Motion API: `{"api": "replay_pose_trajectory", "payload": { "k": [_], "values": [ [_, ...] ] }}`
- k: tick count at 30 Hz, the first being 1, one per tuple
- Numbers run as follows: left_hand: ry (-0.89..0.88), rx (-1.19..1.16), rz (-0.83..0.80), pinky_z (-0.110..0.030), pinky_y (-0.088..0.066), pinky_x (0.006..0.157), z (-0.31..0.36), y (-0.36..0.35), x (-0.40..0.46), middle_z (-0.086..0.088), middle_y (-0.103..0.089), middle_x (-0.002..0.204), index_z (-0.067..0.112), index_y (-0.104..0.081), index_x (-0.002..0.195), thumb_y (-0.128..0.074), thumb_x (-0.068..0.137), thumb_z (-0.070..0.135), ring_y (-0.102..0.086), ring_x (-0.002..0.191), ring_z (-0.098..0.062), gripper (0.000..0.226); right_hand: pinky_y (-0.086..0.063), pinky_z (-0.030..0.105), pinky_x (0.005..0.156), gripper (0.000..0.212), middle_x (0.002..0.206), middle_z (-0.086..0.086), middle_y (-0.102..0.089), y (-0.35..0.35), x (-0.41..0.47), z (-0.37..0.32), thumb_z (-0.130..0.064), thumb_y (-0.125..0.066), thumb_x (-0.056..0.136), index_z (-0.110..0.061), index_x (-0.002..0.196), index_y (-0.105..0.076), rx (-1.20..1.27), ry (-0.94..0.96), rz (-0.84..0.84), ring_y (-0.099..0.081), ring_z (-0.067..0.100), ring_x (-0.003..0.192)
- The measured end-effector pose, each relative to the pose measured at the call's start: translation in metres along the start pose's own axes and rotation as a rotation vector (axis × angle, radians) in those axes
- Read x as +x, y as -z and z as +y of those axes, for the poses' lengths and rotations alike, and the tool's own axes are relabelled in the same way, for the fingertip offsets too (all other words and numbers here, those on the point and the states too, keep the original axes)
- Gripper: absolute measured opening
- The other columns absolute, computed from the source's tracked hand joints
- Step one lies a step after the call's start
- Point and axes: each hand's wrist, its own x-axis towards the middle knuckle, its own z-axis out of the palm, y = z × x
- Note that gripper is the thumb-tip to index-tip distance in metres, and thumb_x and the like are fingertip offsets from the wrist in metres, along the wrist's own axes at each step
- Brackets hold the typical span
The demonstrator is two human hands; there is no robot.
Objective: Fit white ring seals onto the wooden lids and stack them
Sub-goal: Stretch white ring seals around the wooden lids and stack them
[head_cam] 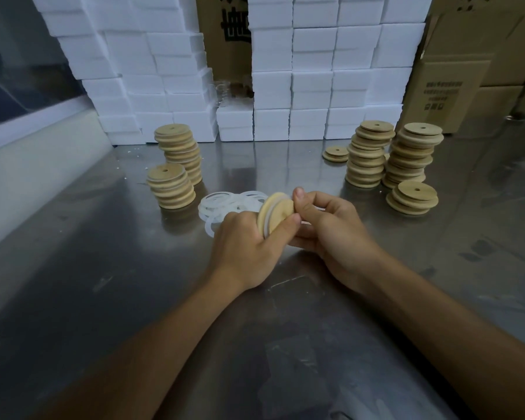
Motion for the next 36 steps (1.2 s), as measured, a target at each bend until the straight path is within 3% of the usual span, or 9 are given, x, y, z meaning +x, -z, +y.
{"api": "replay_pose_trajectory", "payload": {
  "k": [2, 6, 13, 19, 29, 32, 34, 36],
  "values": [
    [-0.019, -0.004, 0.005, -0.046, -0.05, 0.063, 0.0, 0.0, -0.001, -0.005, -0.063, 0.058, 0.008, -0.067, 0.067, -0.047, 0.083, 0.064, -0.062, 0.059, -0.02, 0.062, -0.059, 0.033, 0.076, 0.049, 0.102, 0.02, -0.073, 0.002, 0.001, 0.0, -0.037, -0.058, 0.094, 0.01, 0.108, -0.061, 0.031, -0.052, -0.031, -0.072, 0.03, 0.096],
    [-0.07, -0.019, 0.017, -0.045, -0.049, 0.056, 0.002, -0.001, -0.003, -0.003, -0.057, 0.052, 0.011, -0.06, 0.06, -0.047, 0.087, 0.061, -0.057, 0.051, -0.018, 0.059, -0.058, 0.03, 0.074, 0.04, 0.1, 0.015, -0.075, 0.004, 0.003, -0.001, -0.034, -0.055, 0.098, 0.003, 0.104, -0.067, 0.048, -0.116, -0.065, -0.073, 0.024, 0.092],
    [-0.046, -0.092, 0.019, -0.046, -0.049, 0.059, 0.0, -0.001, -0.002, -0.008, -0.062, 0.059, 0.007, -0.064, 0.067, -0.049, 0.088, 0.059, -0.06, 0.057, -0.021, 0.058, -0.057, 0.026, 0.068, 0.051, 0.098, 0.018, -0.075, 0.003, 0.002, -0.001, -0.035, -0.059, 0.094, 0.013, 0.11, -0.061, 0.027, -0.059, -0.026, -0.073, 0.022, 0.084],
    [-0.032, -0.109, 0.039, -0.045, -0.05, 0.063, -0.001, -0.001, -0.001, -0.007, -0.065, 0.061, 0.008, -0.068, 0.07, -0.048, 0.088, 0.06, -0.062, 0.06, -0.02, 0.058, -0.055, 0.024, 0.07, 0.052, 0.099, 0.01, -0.075, 0.005, 0.002, 0.0, -0.045, -0.06, 0.089, 0.003, 0.108, -0.067, -0.007, -0.069, -0.091, -0.072, 0.016, 0.085],
    [-0.031, -0.145, 0.022, -0.045, -0.048, 0.063, 0.0, -0.004, 0.0, -0.01, -0.061, 0.059, 0.006, -0.064, 0.066, -0.046, 0.089, 0.061, -0.059, 0.059, -0.021, 0.062, -0.058, 0.027, 0.074, 0.048, 0.099, 0.014, -0.074, 0.006, 0.006, 0.001, -0.032, -0.055, 0.098, 0.012, 0.115, -0.059, 0.063, -0.083, -0.077, -0.072, 0.019, 0.086],
    [-0.01, -0.141, 0.034, -0.042, -0.05, 0.066, -0.002, -0.002, 0.001, -0.007, -0.066, 0.065, 0.008, -0.069, 0.072, -0.051, 0.087, 0.059, -0.063, 0.064, -0.019, 0.056, -0.055, 0.025, 0.066, 0.031, 0.083, 0.007, -0.074, 0.006, 0.005, 0.005, -0.027, -0.057, 0.098, 0.003, 0.098, -0.066, -0.061, 0.037, -0.012, -0.069, 0.014, 0.075],
    [0.036, -0.176, 0.029, -0.041, -0.053, 0.07, -0.004, -0.001, 0.003, -0.003, -0.07, 0.07, 0.011, -0.072, 0.077, -0.057, 0.083, 0.057, -0.067, 0.07, -0.017, 0.048, -0.052, 0.024, 0.059, 0.018, 0.068, 0.001, -0.068, 0.006, 0.004, 0.008, -0.02, -0.059, 0.096, -0.007, 0.085, -0.066, -0.25, 0.237, 0.067, -0.063, 0.009, 0.065],
    [0.074, -0.24, -0.017, -0.044, -0.055, 0.073, -0.005, 0.001, 0.004, -0.004, -0.072, 0.077, 0.012, -0.074, 0.083, -0.061, 0.081, 0.054, -0.069, 0.076, -0.018, 0.044, -0.05, 0.027, 0.056, 0.013, 0.065, -0.001, -0.065, 0.005, 0.004, 0.009, -0.012, -0.061, 0.095, -0.009, 0.083, -0.064, -0.405, 0.441, 0.101, -0.059, 0.008, 0.061]
  ]
}}
